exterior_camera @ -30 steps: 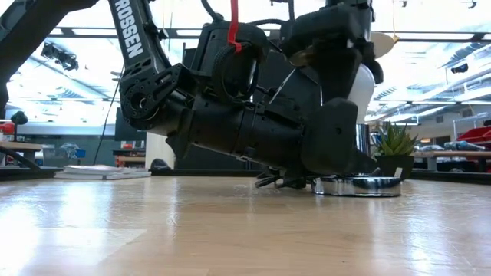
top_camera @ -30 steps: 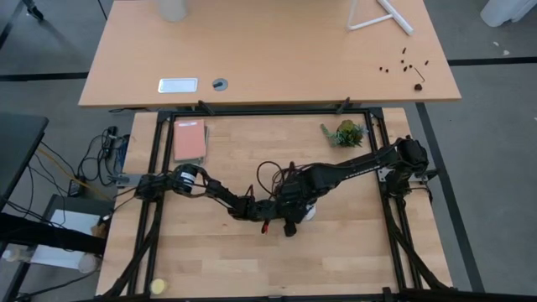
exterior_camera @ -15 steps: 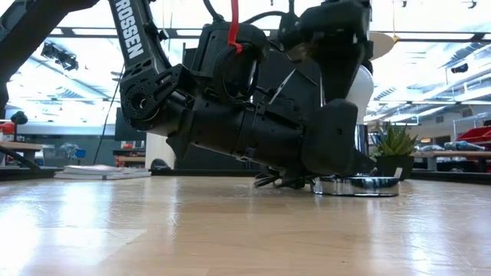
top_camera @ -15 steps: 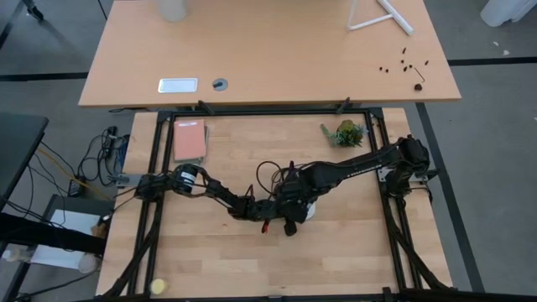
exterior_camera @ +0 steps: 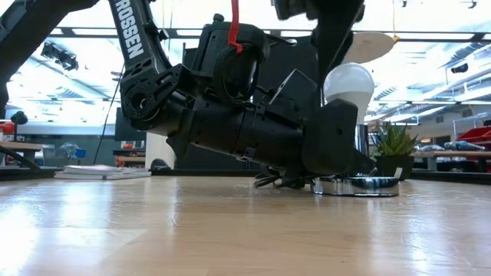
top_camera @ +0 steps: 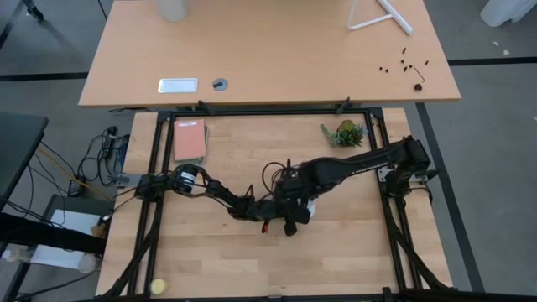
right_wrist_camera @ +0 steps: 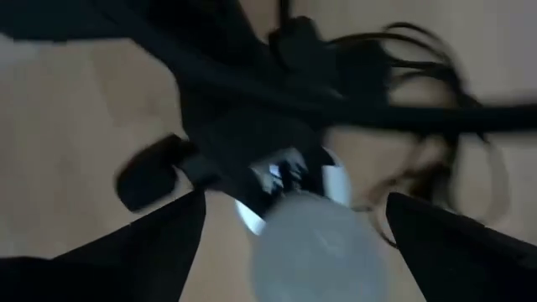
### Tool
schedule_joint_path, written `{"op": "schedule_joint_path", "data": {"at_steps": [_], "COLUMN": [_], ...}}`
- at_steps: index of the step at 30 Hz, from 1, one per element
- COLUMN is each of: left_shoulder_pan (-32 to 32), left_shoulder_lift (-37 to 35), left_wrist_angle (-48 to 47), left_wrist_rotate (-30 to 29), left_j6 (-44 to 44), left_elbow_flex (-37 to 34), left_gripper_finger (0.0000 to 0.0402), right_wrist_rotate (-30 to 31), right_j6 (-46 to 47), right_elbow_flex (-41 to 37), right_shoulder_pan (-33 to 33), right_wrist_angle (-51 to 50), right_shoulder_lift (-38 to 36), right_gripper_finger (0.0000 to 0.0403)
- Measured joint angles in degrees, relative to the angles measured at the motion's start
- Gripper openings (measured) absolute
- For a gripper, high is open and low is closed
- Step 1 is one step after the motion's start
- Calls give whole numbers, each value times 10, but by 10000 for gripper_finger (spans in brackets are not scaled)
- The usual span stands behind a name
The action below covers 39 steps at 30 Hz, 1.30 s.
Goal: Screw lightbulb
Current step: Insert the white lightbulb into the silver lamp
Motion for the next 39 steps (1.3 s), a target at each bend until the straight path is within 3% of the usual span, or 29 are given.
{"op": "schedule_joint_path", "data": {"at_steps": [4, 8, 14, 20, 26, 39], "left_shoulder_pan": [0, 0, 0, 0, 0, 1], "left_shoulder_lift": [0, 0, 0, 0, 0, 0], "left_wrist_angle": [0, -3, -1, 0, 0, 1], "left_wrist_rotate": [0, 1, 1, 2, 8, 15], "left_j6": [0, 1, 1, 2, 3, 4], "left_elbow_flex": [0, 0, 0, 0, 0, 0], "left_gripper_finger": [196, 196, 196, 196, 196, 196], "right_wrist_rotate": [56, 59, 101, 67, 64, 7], "right_j6": [-2, 24, 58, 34, -122, -611], "right_elbow_flex": [25, -2, -88, -130, -142, -169], "right_shoulder_pan": [22, 50, 95, 81, 55, 9], "right_wrist_angle": [-83, -99, -25, -39, -25, 48], "right_shoulder_lift": [-12, -42, -103, -114, -114, -113], "right_gripper_finger": [376, 372, 372, 371, 371, 371]}}
